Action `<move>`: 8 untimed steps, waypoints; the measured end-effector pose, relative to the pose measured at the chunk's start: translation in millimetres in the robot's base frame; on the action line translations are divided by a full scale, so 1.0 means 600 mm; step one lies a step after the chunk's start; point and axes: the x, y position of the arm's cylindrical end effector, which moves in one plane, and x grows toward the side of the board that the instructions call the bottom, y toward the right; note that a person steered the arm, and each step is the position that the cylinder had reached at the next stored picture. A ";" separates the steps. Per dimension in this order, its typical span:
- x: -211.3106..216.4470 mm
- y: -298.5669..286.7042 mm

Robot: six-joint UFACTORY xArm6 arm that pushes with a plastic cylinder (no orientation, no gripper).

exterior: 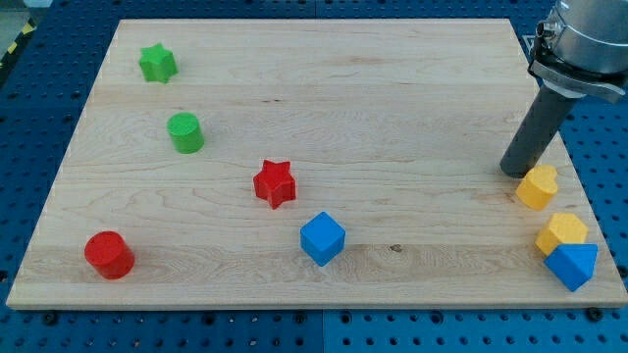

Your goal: Point at blue cube

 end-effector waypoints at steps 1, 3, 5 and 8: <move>0.012 0.013; 0.044 0.035; 0.010 -0.016; 0.030 -0.289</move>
